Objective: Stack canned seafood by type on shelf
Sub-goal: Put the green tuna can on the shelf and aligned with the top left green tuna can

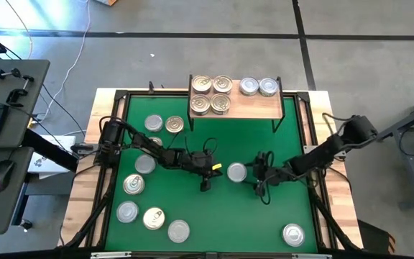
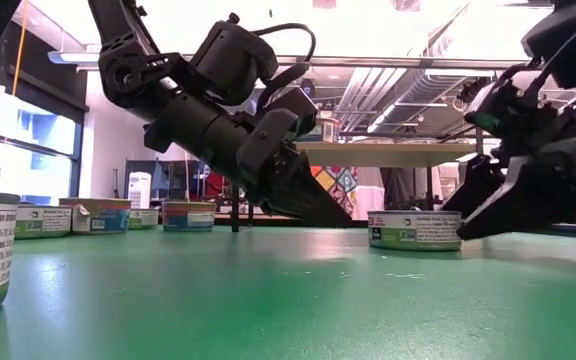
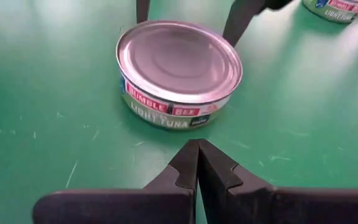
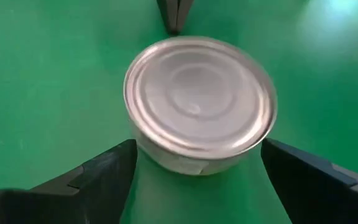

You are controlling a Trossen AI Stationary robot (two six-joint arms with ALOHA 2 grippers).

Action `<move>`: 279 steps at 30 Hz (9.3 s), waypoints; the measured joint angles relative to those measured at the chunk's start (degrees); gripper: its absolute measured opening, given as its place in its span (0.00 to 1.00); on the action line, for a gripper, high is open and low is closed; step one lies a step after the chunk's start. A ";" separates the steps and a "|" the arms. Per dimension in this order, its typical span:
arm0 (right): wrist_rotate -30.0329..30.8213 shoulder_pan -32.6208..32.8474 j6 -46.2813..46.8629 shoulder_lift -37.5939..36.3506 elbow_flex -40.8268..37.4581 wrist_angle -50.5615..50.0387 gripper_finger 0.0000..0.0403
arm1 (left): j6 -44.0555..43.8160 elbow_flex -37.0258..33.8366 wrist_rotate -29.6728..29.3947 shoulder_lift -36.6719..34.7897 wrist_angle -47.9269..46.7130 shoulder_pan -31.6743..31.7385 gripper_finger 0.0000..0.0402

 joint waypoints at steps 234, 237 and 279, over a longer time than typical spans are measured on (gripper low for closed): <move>-8.68 -46.07 -6.83 -25.00 22.25 -42.46 0.96 | 9.03 47.21 12.85 5.59 -39.27 27.69 0.00; -8.66 -46.10 -5.98 -25.00 22.18 -42.07 0.96 | 8.94 47.06 12.64 4.41 -39.83 27.72 0.00; 8.56 -37.66 -6.24 -29.15 22.12 -37.70 0.99 | 14.72 46.99 10.21 -3.60 -45.37 26.98 0.00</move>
